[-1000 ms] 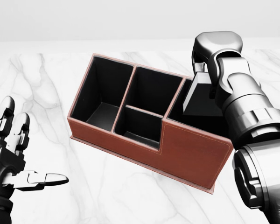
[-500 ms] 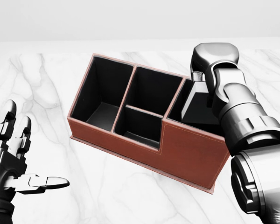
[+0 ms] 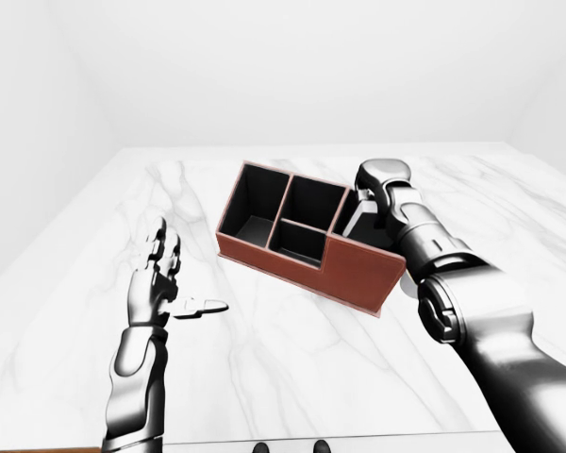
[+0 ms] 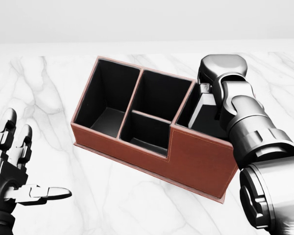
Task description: Pick up the book and place it in the right compartment of the caddy.
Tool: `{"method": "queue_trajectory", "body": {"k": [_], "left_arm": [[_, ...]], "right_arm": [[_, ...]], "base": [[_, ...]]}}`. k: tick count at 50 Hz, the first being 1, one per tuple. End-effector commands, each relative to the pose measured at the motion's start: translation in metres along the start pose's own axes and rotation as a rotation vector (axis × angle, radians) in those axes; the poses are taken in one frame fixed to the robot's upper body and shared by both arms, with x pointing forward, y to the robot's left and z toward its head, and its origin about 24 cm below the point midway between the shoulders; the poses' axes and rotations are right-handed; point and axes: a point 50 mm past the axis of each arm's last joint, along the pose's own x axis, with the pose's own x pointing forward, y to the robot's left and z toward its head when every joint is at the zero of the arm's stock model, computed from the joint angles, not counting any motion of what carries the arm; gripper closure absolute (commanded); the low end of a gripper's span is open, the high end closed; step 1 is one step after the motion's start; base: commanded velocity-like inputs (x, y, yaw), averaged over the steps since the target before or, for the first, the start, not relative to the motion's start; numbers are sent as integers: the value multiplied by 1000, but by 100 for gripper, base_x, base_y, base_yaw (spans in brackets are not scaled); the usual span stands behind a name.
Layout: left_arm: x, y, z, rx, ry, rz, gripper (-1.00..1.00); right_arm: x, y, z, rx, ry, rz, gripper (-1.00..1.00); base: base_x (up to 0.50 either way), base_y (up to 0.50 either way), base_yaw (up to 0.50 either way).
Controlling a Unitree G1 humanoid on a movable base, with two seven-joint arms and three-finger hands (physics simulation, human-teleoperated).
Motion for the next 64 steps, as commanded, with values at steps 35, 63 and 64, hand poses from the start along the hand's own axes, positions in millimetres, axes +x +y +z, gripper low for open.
{"method": "queue_trajectory", "body": {"k": [35, 63, 64], "left_arm": [[-3, 4, -8, -15, 5, 14, -100], [-2, -4, -1, -19, -3, -8, -100], [-1, -5, -1, -19, -3, -8, -100]], "right_arm": [[-1, 0, 6, -54, -19, -55, -100], [1, -75, 5, 43, -66, -186, -100], [1, -75, 5, 45, -66, -186, -100]], "base": [[0, 0, 0], [0, 0, 0], [0, 0, 0]]}}
